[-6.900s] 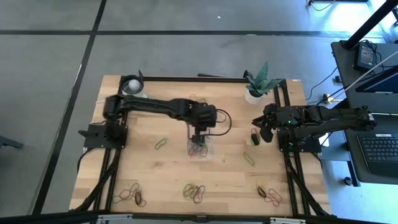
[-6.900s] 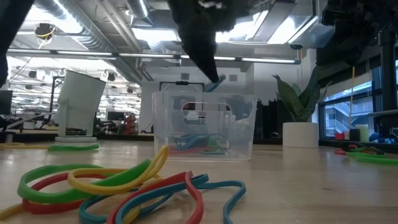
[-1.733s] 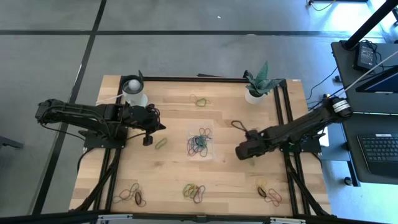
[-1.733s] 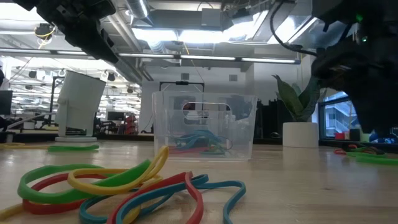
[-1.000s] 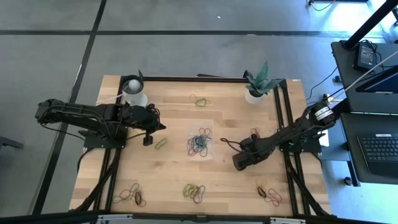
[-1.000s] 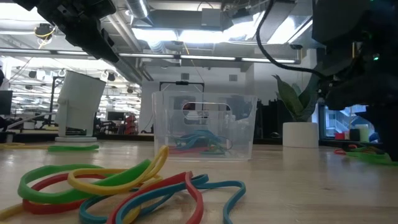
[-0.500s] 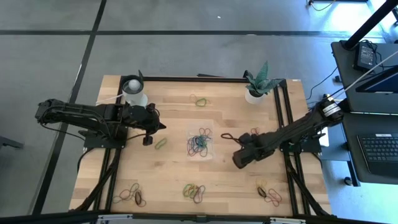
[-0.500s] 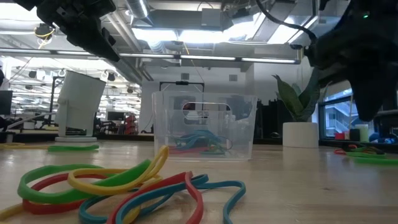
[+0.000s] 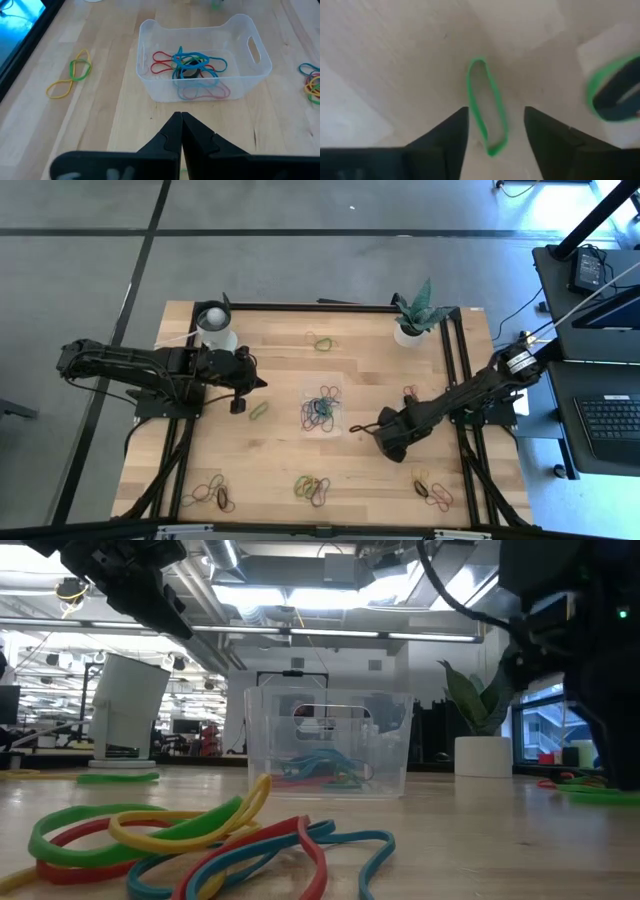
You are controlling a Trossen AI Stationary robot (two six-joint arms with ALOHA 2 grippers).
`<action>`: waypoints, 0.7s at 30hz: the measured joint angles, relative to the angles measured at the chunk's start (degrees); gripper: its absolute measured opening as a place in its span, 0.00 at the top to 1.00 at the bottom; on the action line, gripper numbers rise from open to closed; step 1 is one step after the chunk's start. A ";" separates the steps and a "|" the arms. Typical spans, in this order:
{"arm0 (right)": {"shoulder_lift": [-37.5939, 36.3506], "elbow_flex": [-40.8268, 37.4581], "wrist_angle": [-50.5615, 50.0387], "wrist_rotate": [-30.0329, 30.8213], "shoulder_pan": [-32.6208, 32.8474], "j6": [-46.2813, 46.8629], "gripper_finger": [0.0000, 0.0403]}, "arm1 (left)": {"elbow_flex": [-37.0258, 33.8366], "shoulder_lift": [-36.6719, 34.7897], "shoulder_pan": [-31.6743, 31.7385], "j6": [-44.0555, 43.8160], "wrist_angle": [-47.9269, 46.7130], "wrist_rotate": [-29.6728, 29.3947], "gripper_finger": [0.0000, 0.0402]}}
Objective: Pick and place rubber bands into bin
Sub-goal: Put the green rubber band into the transparent bin
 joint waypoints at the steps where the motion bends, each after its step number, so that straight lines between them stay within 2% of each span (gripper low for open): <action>1: 0.10 -0.71 1.44 -0.09 0.00 -0.29 0.48 | 0.00 0.00 0.00 -0.26 0.02 0.00 0.99; 4: -0.23 -4.08 8.01 -2.89 -0.08 -1.11 0.45 | 0.00 0.00 0.00 -0.33 0.02 -0.02 0.99; 7: -0.58 -6.47 10.65 -3.51 -0.15 1.50 0.50 | 0.00 0.00 0.00 -0.33 0.01 -0.02 0.99; 10: -0.49 -5.78 7.33 -3.45 -0.15 4.62 0.62 | 0.00 0.00 0.00 -0.33 0.00 0.00 0.99; 15: -0.98 -3.46 3.24 -5.95 -0.52 3.31 0.94 | 0.00 -0.02 0.00 0.53 0.17 -0.02 0.99; 18: -1.12 -0.53 5.10 -5.88 -1.52 3.26 0.97 | 0.00 -0.01 0.00 1.75 0.29 -0.04 0.99; 21: -1.16 2.50 4.14 -2.97 -2.52 2.99 0.98 | 0.00 -0.02 0.00 3.03 0.46 -0.26 0.99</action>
